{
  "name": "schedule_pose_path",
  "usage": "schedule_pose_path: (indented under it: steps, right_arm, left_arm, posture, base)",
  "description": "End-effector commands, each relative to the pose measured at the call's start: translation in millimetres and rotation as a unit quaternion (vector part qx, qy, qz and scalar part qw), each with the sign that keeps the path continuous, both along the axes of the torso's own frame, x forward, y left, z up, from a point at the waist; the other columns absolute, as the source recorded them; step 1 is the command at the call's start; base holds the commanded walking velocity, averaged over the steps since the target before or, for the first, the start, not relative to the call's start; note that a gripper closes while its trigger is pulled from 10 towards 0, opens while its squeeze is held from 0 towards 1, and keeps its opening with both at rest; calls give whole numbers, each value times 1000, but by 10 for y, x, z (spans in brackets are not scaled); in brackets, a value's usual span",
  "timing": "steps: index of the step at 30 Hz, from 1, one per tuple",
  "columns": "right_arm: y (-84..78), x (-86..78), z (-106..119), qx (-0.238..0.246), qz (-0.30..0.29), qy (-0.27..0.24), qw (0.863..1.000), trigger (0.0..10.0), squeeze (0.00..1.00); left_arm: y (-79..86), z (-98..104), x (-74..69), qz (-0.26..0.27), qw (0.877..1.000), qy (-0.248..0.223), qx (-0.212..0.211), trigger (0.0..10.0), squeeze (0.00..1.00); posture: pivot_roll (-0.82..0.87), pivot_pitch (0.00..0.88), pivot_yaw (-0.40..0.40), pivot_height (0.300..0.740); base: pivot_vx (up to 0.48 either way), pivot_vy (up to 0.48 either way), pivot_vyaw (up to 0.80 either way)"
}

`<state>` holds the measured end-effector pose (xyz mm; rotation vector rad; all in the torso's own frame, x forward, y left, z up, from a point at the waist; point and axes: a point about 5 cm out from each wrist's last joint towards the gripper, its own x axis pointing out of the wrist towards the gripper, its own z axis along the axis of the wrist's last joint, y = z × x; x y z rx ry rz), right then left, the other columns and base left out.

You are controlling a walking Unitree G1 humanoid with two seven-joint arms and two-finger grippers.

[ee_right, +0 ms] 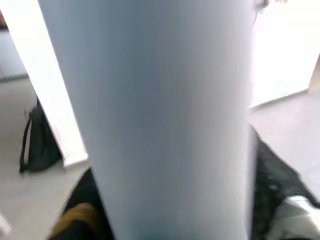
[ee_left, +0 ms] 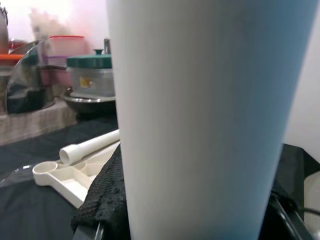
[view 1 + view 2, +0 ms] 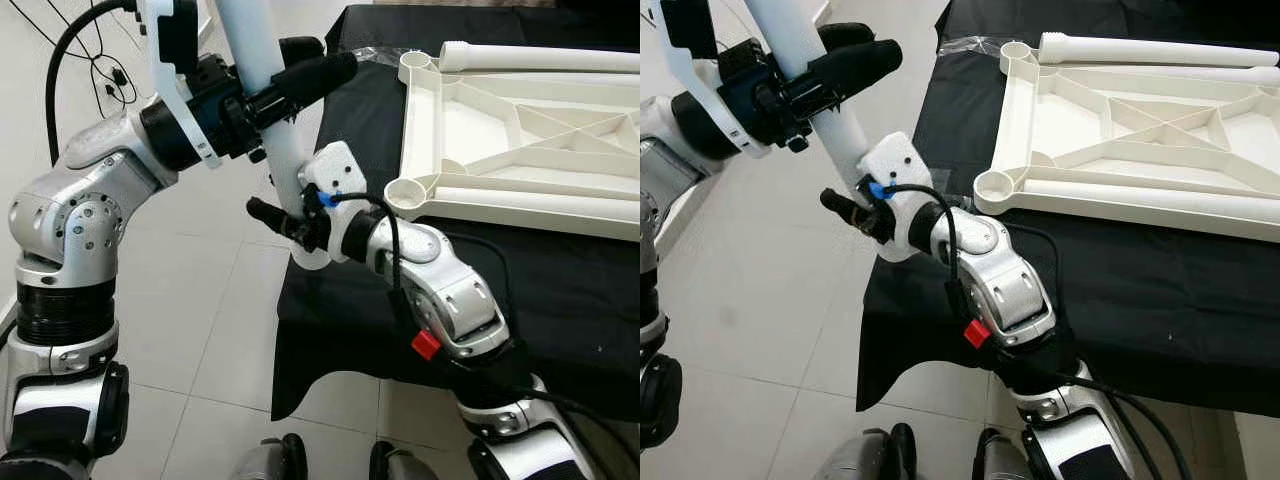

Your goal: Building children table

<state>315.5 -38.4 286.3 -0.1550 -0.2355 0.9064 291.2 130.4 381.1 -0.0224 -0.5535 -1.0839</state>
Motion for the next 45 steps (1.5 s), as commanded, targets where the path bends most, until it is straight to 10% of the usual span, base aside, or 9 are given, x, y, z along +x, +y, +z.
schedule_pose_path:
  steps: [1, 9, 10, 17, 30, 31, 32, 33, 45]
  right_arm:
    - [25, -38, 40, 13, 11, -3, 1000, 10000, 1000]
    - [91, -14, 61, 17, -2, 2, 1000, 10000, 992]
    - [143, -35, 37, 5, 12, 9, 1000, 10000, 0]
    - [283, -71, -226, -72, 10, 39, 997, 10000, 0]
    - [280, 21, -125, -31, -35, 47, 998, 10000, 0]
    - [280, 22, -122, -30, -35, 48, 998, 9451, 0]
    - [282, 21, -119, -30, -34, 47, 998, 2353, 0]
    - [282, 19, -116, -29, -34, 46, 998, 0, 0]
    - [296, 3, -87, -21, -29, 42, 998, 0, 0]
  left_arm:
    - [-10, 4, -20, -12, 1000, 0, 4, 0, 0]
    - [-31, 17, -9, -21, 1000, 5, 0, 0, 0]
    - [-33, 15, -6, -22, 1000, 5, 1, 0, 0]
    - [-51, 29, -9, -29, 1000, 3, 4, 0, 0]
    - [-97, 44, -21, -45, 999, 2, 5, 0, 0]
    - [-104, 46, -22, -47, 999, 2, 5, 0, 0]
    - [-110, 48, -22, -49, 999, 3, 4, 0, 0]
    - [-117, 49, -22, -50, 999, 3, 4, 0, 0]
    - [-135, 62, -25, -51, 999, 1, 5, 0, 0]
  posture:
    - [39, 217, 62, 740]
    - [40, 221, 65, 740]
    - [39, 222, 63, 740]
    - [44, 227, 60, 740]
    - [47, 229, 64, 740]
    - [47, 229, 64, 740]
    - [47, 229, 64, 740]
    - [47, 229, 64, 740]
    - [49, 230, 64, 740]
  base:
    - [0, 0, 0]
    - [0, 0, 0]
    - [0, 0, 0]
    - [0, 0, 0]
    - [0, 0, 0]
    - [0, 0, 0]
    - [0, 0, 0]
    - [0, 0, 0]
    - [0, 0, 0]
